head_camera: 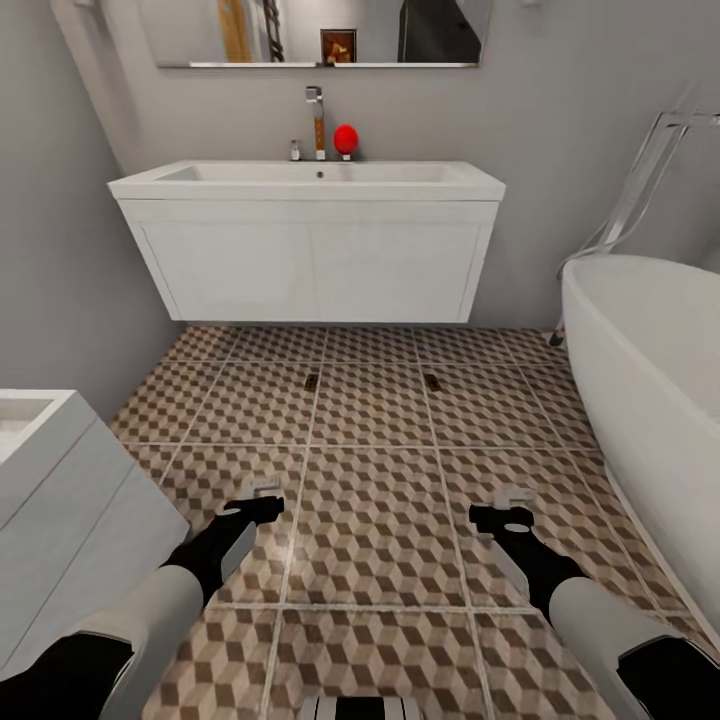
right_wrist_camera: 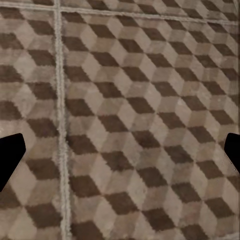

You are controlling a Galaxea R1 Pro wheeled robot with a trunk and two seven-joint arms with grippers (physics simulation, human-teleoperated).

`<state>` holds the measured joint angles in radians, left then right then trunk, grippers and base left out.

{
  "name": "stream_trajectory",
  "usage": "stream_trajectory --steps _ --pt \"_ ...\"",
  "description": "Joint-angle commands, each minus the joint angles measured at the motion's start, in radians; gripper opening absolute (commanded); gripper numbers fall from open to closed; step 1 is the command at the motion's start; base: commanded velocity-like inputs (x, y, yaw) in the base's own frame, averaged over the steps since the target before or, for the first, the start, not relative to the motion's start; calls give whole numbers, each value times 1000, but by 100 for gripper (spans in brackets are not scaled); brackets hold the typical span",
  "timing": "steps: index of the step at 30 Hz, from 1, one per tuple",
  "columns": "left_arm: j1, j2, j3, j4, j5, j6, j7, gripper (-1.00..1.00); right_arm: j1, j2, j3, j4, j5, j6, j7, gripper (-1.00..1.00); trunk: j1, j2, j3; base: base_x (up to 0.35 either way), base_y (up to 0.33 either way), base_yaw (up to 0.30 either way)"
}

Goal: Take the four mousetraps from the cabinet in the bathroom and place them on the bathroom floor. Make sure all four end up on the same floor surface, and ensure that at least two of them are either under or directly next to the same bathroom sink.

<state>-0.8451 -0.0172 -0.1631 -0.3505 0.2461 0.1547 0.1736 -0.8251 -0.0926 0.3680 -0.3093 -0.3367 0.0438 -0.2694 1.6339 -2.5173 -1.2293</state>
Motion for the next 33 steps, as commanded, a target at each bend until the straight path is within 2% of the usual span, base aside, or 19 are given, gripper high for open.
stream_trajectory --steps 1,12,24,33 --pt "0 1 -9 0 10 5 8 100 0 -1 9 -2 -6 4 -6 100 -1 0 3 0 0 0" --pt "0 2 -9 45 13 -4 5 100 0 -8 6 -2 -8 3 -5 100 -6 3 46 0 0 0" --pt "0 0 -9 137 10 -135 3 100 0 -9 5 10 -10 -3 -12 100 -11 5 92 0 0 0" --pt "0 -1 -9 165 11 -162 4 100 0 -8 5 14 -14 -16 -18 100 -15 7 127 0 0 0"
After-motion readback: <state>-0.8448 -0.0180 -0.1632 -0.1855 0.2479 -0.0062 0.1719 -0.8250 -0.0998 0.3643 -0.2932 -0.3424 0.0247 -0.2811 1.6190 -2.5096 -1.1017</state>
